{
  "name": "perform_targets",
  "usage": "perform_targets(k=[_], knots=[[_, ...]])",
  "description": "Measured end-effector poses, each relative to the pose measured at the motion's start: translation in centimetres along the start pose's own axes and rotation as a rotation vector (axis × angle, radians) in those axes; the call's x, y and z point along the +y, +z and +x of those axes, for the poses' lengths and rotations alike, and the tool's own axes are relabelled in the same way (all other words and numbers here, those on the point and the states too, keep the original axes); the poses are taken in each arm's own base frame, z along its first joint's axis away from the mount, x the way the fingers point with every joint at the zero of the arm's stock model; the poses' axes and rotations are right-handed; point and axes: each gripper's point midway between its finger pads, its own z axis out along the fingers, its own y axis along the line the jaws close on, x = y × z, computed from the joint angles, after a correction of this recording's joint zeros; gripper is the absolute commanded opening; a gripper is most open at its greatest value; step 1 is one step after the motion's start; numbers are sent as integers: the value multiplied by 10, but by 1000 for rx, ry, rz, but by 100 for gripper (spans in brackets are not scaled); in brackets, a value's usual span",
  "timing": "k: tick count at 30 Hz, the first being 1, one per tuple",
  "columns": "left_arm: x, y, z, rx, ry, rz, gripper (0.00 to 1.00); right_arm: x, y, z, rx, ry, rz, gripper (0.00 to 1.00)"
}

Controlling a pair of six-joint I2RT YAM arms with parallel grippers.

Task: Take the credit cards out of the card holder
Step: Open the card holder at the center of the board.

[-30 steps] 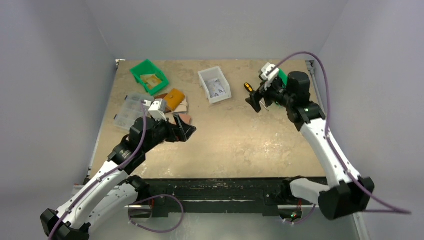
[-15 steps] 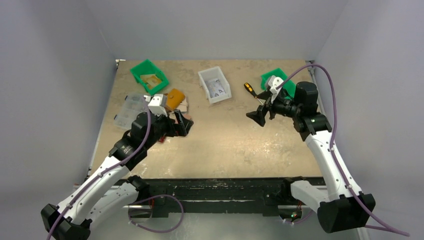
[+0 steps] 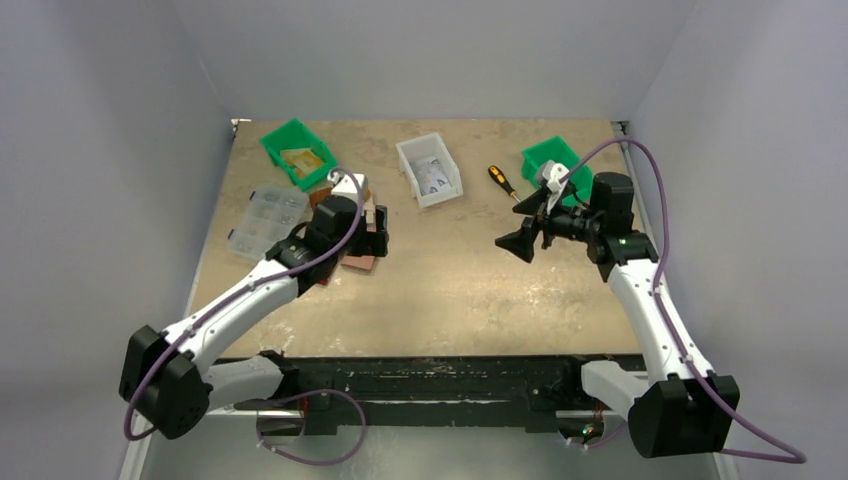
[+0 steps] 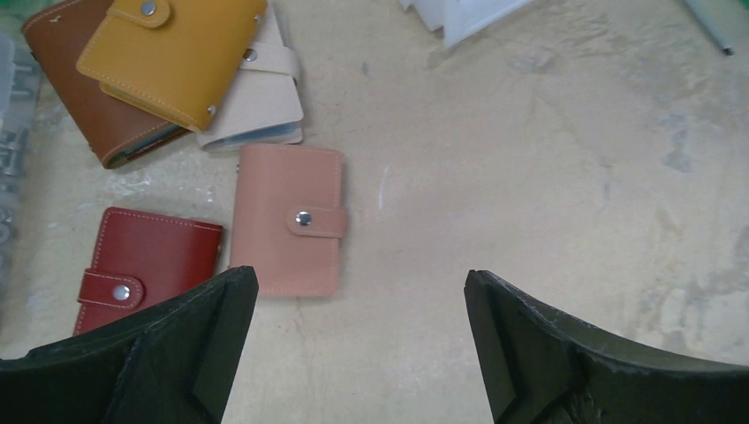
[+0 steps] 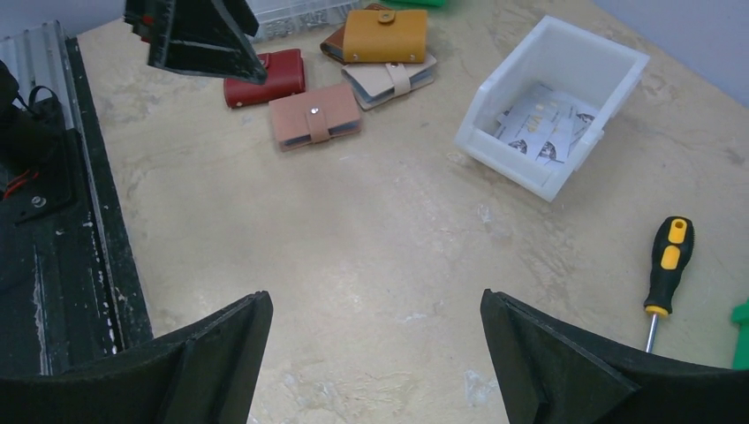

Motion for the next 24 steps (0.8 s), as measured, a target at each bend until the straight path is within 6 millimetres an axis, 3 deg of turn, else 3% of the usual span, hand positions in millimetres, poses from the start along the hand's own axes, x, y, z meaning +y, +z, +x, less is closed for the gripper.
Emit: perform_targets(k=[6, 11, 17, 24], knots=[[9, 34, 6, 94, 109, -89, 92, -1, -3, -1, -5, -1, 7, 99], [5, 60, -12, 136, 163, -81, 89, -2, -4, 0, -3, 3, 9, 99], [25, 72, -18, 141, 118, -26, 89, 2, -3, 2, 1, 8, -10, 99], [42, 78, 3, 200, 80, 24, 89, 0, 1, 14, 30, 41, -31, 99]])
